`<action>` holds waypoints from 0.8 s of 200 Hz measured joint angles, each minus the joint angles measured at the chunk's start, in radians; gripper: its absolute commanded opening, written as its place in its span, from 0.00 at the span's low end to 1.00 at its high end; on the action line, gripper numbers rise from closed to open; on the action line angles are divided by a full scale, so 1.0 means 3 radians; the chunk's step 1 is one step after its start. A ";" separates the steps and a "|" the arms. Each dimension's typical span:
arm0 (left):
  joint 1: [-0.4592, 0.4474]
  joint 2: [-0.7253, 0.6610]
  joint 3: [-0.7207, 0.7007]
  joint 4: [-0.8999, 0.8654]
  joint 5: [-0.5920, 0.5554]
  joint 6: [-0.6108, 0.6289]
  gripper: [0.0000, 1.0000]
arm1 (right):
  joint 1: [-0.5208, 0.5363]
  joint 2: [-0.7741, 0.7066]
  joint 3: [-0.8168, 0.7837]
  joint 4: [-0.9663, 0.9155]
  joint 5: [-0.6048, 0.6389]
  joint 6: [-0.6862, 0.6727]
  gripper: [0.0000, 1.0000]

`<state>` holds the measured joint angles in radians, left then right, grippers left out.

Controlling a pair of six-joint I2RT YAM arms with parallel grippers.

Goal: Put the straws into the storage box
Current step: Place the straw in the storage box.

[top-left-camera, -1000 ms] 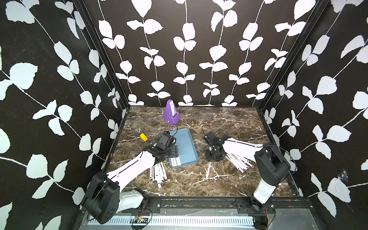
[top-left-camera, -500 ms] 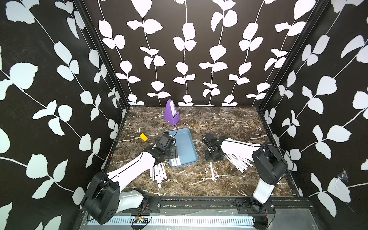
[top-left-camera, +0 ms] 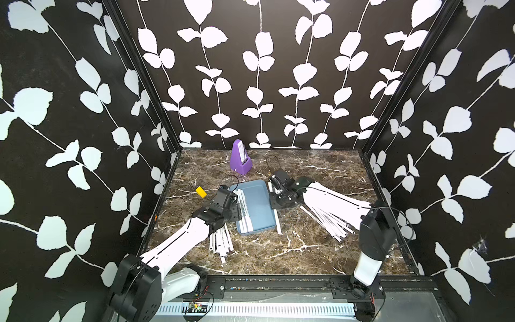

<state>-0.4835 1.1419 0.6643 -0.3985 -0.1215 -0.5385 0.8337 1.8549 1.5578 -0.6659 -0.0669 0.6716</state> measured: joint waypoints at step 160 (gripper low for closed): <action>0.0159 0.0008 -0.0086 0.0017 0.0125 -0.0032 0.65 | 0.0037 0.1497 0.1119 0.0080 -0.0632 -0.0041 0.08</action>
<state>-0.4358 1.1442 0.6384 -0.3935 -0.0841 -0.5480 0.8448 2.3039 1.8935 -0.6418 -0.2565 0.6594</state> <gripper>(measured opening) 0.660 0.073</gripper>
